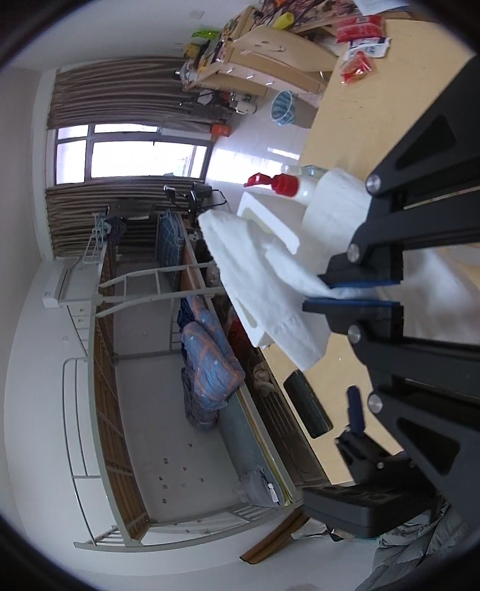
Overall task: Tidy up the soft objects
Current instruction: 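Carry the white wipe over the foam box with the right gripper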
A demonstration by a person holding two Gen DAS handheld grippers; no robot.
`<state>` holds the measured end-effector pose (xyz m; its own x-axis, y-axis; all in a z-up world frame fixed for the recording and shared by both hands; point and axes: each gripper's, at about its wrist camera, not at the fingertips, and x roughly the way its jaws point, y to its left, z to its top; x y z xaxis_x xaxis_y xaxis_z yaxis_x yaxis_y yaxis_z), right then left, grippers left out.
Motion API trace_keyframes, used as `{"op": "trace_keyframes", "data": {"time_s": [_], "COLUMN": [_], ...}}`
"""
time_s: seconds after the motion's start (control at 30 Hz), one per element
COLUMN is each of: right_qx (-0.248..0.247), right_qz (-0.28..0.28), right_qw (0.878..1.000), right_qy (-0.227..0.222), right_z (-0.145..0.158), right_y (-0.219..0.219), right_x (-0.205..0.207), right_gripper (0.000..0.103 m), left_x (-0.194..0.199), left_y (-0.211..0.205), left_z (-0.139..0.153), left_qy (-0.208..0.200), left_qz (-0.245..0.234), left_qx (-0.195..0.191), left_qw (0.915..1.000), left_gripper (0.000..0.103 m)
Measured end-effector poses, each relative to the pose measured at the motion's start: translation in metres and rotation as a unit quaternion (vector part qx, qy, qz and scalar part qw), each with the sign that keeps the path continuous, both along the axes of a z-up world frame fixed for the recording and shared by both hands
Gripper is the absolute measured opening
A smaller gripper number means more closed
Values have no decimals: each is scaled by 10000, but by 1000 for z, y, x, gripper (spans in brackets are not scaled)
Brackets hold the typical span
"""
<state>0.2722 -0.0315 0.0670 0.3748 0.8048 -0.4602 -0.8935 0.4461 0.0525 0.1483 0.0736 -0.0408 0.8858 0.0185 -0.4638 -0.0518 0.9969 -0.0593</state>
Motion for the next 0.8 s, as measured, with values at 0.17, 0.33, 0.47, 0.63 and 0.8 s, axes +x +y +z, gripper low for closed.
{"op": "trace_keyframes", "data": {"time_s": [0.17,0.33,0.47,0.63,0.8], "right_qx": [-114,-112,-130,-128,-178], "right_qz": [123,-228,-125,-12,24], "right_qw": [9999,9996,9996,9996,9994], "right_qy": [-31,119,217,270,303], "right_z": [3,3,4,4,3], "right_y": [11,21,39,57,76], "right_x": [12,21,25,26,32], "right_gripper": [7,7,7,7,7], "left_x": [13,28,32,30,22], "left_y": [-4,-6,1,19,37], "left_z": [-9,-16,-19,-21,-21], "left_qy": [154,281,312,263,232], "left_qz": [-82,-77,4,268,493], "left_qx": [-12,-50,-100,-140,-173], "left_qw": [9998,9996,9995,9992,9984], "left_gripper": [103,103,103,103,103]}}
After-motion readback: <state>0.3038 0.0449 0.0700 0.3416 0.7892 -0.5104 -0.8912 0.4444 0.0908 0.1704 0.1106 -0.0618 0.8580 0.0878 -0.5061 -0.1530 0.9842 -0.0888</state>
